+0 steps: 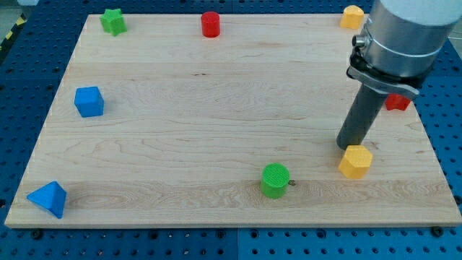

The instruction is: Locate the yellow hexagon bottom right to the board

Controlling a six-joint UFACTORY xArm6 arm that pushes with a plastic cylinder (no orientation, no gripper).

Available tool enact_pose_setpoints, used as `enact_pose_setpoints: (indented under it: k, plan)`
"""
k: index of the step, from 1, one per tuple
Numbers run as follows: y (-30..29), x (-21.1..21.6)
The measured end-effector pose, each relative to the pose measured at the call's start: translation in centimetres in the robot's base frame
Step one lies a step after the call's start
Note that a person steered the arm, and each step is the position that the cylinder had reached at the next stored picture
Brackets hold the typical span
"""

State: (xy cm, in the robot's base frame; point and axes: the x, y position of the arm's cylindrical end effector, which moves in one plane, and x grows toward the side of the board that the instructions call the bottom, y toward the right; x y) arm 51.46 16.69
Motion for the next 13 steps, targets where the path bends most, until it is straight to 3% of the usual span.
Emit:
enact_pose_setpoints:
  k: [2,4,8,9,10,13]
  plan:
    - [-3.1,0.0]
    - [-2.8,3.7]
    - [3.9,0.6]
    - [7.6,2.0]
    - [8.6,3.3]
    - [8.5,1.6]
